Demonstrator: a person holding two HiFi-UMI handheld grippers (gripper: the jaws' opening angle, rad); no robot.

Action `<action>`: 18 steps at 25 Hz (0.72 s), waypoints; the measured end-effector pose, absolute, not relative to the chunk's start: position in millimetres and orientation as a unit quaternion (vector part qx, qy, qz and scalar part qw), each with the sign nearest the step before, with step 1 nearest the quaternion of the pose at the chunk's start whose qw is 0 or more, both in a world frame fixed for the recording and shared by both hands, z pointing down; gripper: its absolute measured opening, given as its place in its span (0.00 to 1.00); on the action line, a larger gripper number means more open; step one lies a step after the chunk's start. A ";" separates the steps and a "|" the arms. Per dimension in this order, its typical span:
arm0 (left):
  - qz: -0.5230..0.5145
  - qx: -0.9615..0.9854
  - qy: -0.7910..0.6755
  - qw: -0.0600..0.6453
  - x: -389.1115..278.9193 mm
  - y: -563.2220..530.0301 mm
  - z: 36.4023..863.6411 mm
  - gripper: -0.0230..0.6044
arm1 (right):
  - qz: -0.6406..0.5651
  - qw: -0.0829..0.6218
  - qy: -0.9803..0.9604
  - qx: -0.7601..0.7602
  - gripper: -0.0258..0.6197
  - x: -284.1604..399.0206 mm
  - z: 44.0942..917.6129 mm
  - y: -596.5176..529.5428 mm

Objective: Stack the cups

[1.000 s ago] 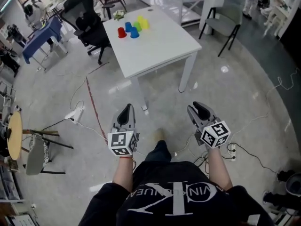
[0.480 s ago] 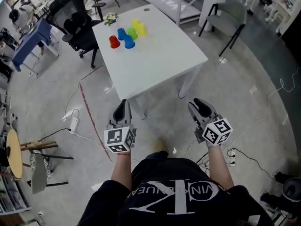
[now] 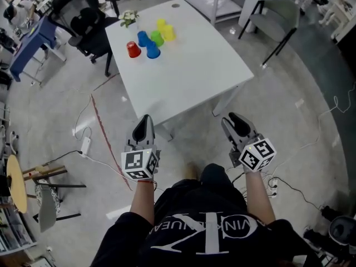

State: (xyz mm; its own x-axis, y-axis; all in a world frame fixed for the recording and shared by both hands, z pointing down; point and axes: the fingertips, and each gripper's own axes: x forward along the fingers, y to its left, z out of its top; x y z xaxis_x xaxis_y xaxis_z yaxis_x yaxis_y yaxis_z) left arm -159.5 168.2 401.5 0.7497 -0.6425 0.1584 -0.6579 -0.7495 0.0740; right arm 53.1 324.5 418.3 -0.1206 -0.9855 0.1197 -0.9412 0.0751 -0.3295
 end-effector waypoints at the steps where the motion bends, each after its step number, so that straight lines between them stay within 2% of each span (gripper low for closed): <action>1: 0.062 0.932 -0.352 0.065 -158.8 163.9 403.0 0.04 | -0.163 0.064 0.733 -0.657 0.27 54.2 417.8 318.9; 7: 0.065 0.929 -0.359 0.060 -149.0 132.4 404.7 0.04 | -0.148 0.065 0.756 -0.634 0.27 65.4 408.1 262.7; 12: 0.060 0.933 -0.354 0.026 -128.4 98.4 394.7 0.04 | -0.136 0.041 0.791 -0.595 0.28 78.4 406.4 201.5; 18: 0.057 0.918 -0.392 0.025 -108.0 38.5 383.8 0.04 | -0.135 0.008 0.831 -0.540 0.29 96.9 405.9 117.4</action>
